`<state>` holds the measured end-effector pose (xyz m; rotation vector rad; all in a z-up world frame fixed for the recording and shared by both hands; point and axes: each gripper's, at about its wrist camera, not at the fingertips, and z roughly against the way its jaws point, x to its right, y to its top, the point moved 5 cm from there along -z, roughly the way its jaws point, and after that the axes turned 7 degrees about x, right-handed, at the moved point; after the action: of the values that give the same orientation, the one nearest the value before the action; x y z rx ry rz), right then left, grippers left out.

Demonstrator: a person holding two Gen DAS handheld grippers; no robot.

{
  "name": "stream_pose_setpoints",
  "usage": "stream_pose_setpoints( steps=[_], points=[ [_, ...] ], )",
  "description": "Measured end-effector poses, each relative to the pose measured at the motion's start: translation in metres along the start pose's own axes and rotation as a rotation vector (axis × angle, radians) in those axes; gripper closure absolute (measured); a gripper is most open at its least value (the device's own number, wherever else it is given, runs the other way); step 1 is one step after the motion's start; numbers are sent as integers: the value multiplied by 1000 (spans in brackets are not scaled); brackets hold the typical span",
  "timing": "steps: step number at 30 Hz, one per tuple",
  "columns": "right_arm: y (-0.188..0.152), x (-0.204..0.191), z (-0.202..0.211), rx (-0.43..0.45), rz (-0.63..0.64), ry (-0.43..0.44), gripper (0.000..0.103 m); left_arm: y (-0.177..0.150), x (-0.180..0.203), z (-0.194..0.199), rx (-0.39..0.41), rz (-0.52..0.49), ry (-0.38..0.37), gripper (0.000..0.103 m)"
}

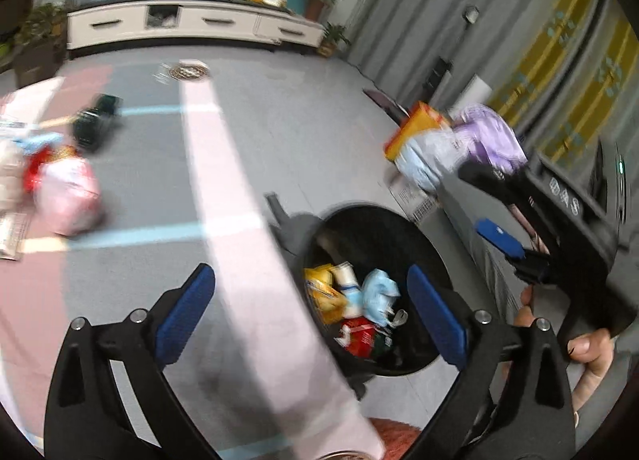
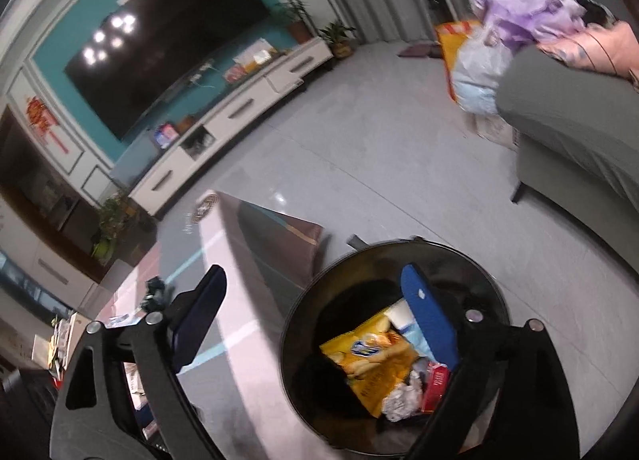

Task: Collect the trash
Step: 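Grasp a white plastic bag with the left tool while the right tool grasps a pink bag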

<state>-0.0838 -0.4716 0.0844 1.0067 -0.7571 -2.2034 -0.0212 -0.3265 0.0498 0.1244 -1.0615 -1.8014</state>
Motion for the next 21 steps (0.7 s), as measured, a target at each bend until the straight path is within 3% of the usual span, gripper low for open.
stream_pose_setpoints(
  steps=[5,10,17,21],
  points=[
    [-6,-53,9,40,98,65,10,30,-75,44,68,79,104,5],
    [-24,-109,-2,5,194,133,10,57,-162,90,144,166,231,5],
    [-80,-193,-53,-205,282,225,10,71,-281,112,143,344,317,5],
    [-122,-240,-88,-331,335,278,10,69,-315,93,109,408,271,5]
  ],
)
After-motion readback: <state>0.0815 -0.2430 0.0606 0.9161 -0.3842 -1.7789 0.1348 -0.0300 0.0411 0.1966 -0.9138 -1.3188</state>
